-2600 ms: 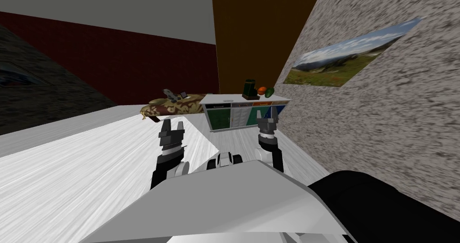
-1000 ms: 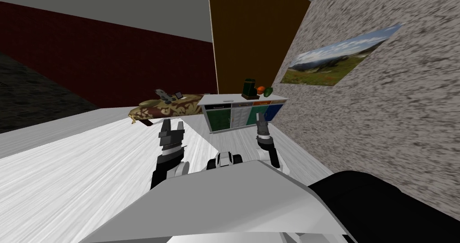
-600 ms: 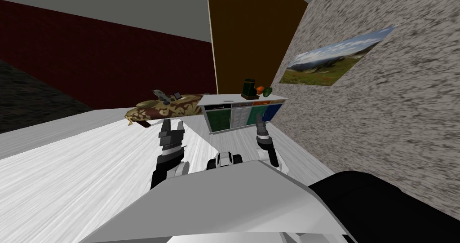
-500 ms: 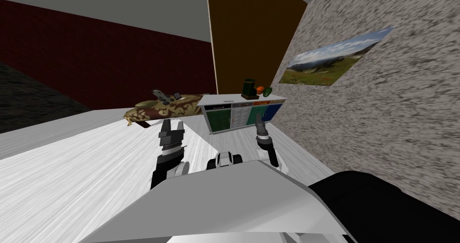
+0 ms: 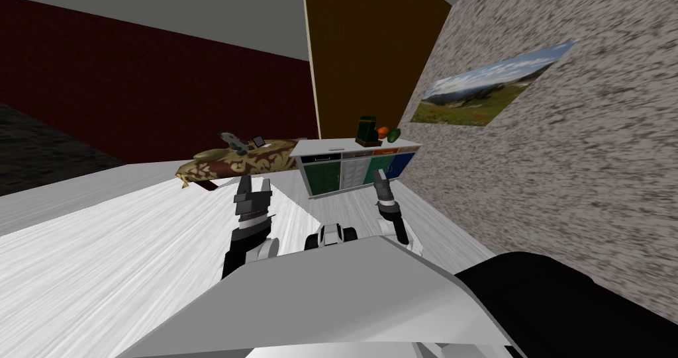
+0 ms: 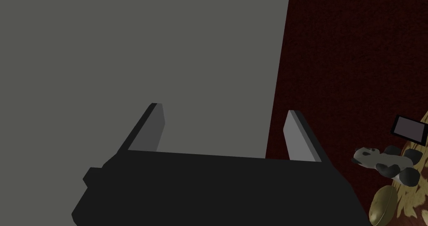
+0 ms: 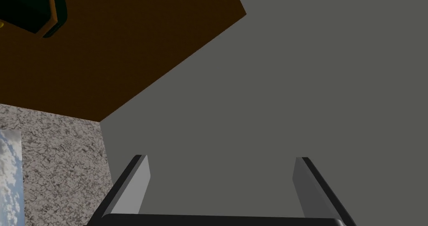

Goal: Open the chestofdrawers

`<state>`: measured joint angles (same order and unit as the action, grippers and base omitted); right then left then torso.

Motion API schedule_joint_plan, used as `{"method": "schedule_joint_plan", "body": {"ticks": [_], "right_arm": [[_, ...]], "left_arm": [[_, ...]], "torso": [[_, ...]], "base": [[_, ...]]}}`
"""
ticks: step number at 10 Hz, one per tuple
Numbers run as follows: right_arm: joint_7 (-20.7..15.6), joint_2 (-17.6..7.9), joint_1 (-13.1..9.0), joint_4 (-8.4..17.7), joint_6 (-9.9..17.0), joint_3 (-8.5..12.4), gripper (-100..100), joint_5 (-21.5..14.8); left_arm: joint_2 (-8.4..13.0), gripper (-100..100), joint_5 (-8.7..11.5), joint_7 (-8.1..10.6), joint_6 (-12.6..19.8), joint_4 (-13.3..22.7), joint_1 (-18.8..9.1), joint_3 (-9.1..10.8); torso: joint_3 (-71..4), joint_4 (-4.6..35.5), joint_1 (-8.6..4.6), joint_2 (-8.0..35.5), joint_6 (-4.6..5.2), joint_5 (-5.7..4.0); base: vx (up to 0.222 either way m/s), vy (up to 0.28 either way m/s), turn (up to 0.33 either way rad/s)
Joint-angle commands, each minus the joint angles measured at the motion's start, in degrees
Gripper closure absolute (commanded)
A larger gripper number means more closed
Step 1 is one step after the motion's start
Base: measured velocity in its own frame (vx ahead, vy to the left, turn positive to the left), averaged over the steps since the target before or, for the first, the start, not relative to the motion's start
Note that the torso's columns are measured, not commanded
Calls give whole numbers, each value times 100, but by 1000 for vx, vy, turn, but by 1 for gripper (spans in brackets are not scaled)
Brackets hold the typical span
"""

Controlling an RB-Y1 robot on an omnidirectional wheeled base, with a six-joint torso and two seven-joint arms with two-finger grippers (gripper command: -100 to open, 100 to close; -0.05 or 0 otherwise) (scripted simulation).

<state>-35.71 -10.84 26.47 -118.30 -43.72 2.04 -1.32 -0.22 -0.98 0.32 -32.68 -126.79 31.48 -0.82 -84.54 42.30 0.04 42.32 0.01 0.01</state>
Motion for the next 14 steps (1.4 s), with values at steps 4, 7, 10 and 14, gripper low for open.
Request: {"method": "schedule_joint_plan", "body": {"ticks": [4,7,10,14], "right_arm": [[-856,-34,-93,342,-234,36,-100,-109],[-1352,-53,-167,592,-391,66,-100,-182],[-1794,-68,-245,850,-548,94,-100,-256],[-2439,-78,-327,1115,-704,120,-100,-332]], "left_arm": [[0,0,0,0,0,0,0,0],[0,0,0,0,0,0,0,0],[1,0,0,0,0,0,-1,0],[0,0,0,0,0,0,0,0]], "torso": [[-5,-2,-1,-9,1,0],[-4,-2,0,-6,0,0],[2,1,-17,4,-1,-4],[-4,-2,1,-6,0,0]], "base": [[27,29,-32],[36,47,-35],[26,21,-26],[40,48,-42]]}}
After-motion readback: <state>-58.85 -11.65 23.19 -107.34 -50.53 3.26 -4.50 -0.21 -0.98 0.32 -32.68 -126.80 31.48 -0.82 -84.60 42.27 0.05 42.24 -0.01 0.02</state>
